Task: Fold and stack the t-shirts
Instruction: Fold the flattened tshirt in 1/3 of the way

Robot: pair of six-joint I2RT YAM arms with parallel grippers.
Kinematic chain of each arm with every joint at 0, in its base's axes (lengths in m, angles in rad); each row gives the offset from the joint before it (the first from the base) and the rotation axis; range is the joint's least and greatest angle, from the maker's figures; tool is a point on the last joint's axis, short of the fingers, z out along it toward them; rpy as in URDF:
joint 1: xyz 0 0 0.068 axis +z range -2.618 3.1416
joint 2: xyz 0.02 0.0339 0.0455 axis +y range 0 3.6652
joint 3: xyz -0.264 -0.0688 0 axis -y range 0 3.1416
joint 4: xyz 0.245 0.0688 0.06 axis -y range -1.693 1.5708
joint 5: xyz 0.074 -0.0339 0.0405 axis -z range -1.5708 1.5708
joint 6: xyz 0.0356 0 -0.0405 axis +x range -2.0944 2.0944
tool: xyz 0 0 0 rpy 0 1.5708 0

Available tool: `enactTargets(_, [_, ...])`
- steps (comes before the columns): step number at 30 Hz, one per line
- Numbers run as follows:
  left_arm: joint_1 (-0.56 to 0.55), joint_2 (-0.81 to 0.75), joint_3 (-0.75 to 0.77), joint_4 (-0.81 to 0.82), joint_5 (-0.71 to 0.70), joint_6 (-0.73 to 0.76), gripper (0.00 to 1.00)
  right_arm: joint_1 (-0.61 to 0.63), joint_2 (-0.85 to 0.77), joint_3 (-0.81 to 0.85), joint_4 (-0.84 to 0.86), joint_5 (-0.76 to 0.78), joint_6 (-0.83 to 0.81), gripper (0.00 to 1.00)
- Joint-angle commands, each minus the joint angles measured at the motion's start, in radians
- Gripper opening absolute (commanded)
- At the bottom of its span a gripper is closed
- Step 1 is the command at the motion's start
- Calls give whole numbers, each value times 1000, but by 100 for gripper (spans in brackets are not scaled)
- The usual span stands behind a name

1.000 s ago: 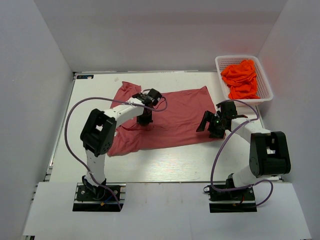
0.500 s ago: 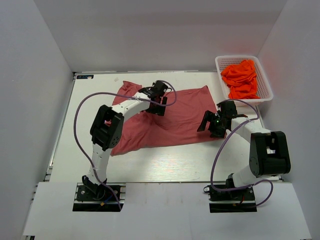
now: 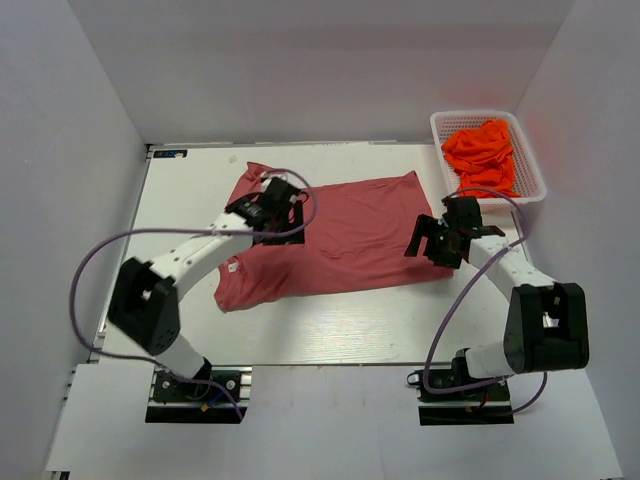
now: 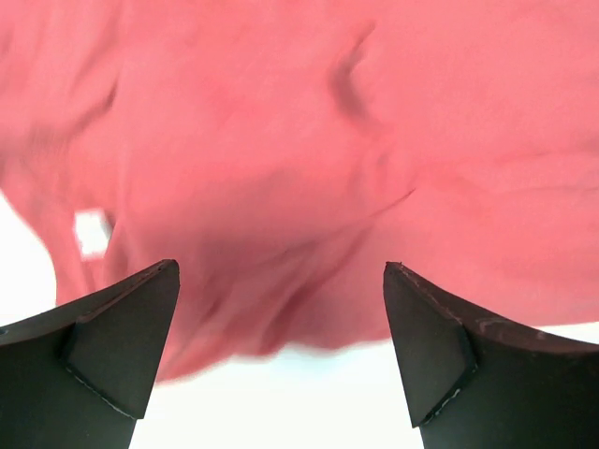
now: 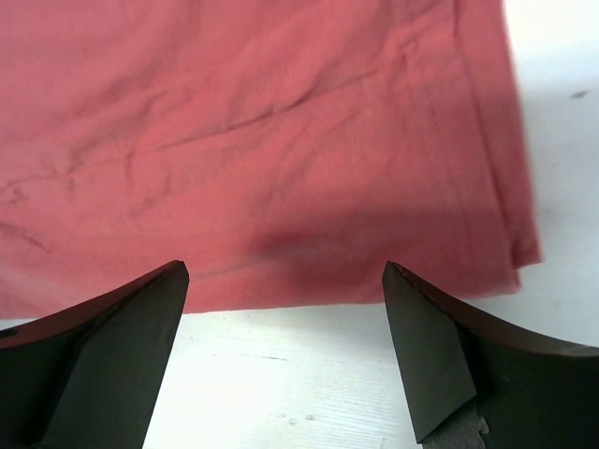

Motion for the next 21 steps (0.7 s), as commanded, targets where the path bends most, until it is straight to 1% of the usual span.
enactTargets(1, [31,-87,-176,7,-8,-147,100,-4,-11,42,10,51,-45,90])
enactTargets(3, [60,-113,-265,37,-8,-175,100,-4,18,62,24,38,-63,90])
enactTargets(4, [60,-113,-288,54,-8,-193,100,-2,64,69,16,32,-62,90])
enactTargets(8, [114,-104,-371,123,-17,-238,100,-4,132,78,85,8,-28,90])
enactTargets(12, [146,-104,-456,152,3,-279,100,-7,210,64,116,34,7,90])
enactTargets(13, [170,-113,-480,152,19,-279,100,-5,231,53,95,49,12,90])
enactTargets(14, [171,-123,-526,168,29,-291,100,-5,236,44,84,64,13,90])
enactTargets(15, [184,-124,-548,168,38,-300,100,-2,238,36,76,72,37,90])
enactTargets(18, [206,-134,-617,85,87,-366,100,-5,175,-89,79,86,88,90])
enactTargets(19, [206,-134,-641,51,122,-395,100,-5,111,-136,79,84,96,90])
enactTargets(21, [215,-165,-678,-7,180,-452,100,-5,68,-201,56,100,131,90])
